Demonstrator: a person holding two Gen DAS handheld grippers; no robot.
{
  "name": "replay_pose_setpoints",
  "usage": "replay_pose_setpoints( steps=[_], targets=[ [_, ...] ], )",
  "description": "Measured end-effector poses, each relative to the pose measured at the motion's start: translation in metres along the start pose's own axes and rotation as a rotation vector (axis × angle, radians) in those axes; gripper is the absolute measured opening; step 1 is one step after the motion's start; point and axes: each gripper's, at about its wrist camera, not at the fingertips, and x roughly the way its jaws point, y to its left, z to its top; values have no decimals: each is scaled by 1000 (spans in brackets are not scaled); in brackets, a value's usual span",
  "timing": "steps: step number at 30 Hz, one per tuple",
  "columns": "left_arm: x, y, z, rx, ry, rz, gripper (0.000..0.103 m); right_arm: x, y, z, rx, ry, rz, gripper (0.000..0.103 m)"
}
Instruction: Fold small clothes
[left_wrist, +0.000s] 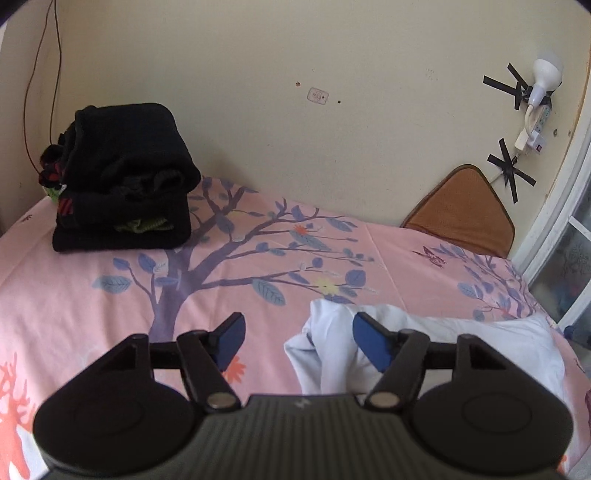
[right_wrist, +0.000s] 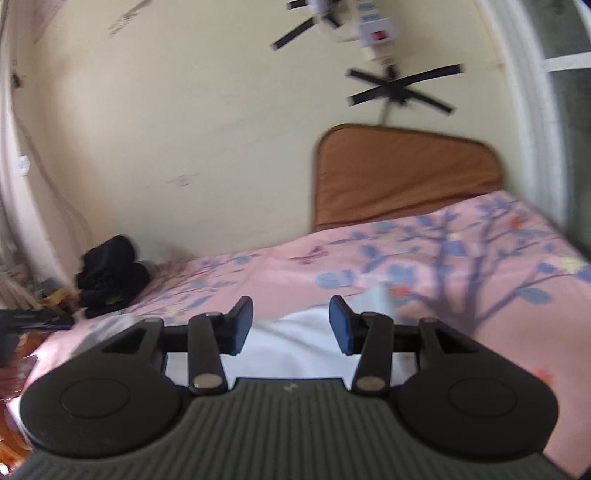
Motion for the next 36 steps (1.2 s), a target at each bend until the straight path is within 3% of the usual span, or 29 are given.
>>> replay_pose_setpoints(
  steps=[2,4,6,7,8,10,12,13,15,16,17,20,22,26,29,32,34,36],
  targets=[
    [18,-1,-1,-19,72,-48,82,35,35,-5,-67,84,132,49],
    [34,-3,-7,-16,131,-59,82,71,75,-14,-166,152,232,49],
    [45,-5,-10,-1,156,-57,77,100,102,-22,-229,191,275,52],
    [49,-5,-10,0,164,-65,63,115,114,-25,-258,202,280,53],
    [52,-4,-9,2,173,-85,40,131,122,-29,-274,216,289,56],
    [58,-3,-4,6,186,-130,14,164,128,-38,-217,314,355,56],
    [61,-5,1,30,180,-120,14,187,140,-54,-126,490,499,54],
    [62,-7,2,46,181,-108,17,185,151,-61,-147,506,559,54],
    [60,-10,2,79,182,-67,33,173,166,-66,-224,509,637,51],
    [57,-10,1,101,175,-49,48,167,167,-65,-233,503,655,51],
    [51,-10,0,117,153,-36,56,160,163,-61,-235,485,644,53],
    [28,3,4,99,91,-15,57,139,130,-40,-197,396,534,53],
    [10,14,12,22,23,-6,57,130,99,-22,-130,324,438,53],
    [-7,8,27,-53,-83,-137,55,113,42,6,-41,171,188,54],
    [7,-26,26,-1,-75,-225,54,121,19,12,-4,126,21,54],
    [38,-63,10,57,-15,-290,45,138,6,6,47,134,-17,54],
    [58,-73,-1,99,9,-271,43,150,4,0,20,163,-42,53],
    [79,-70,-12,125,45,-188,34,154,-2,-5,-28,179,-103,49]
  ],
)
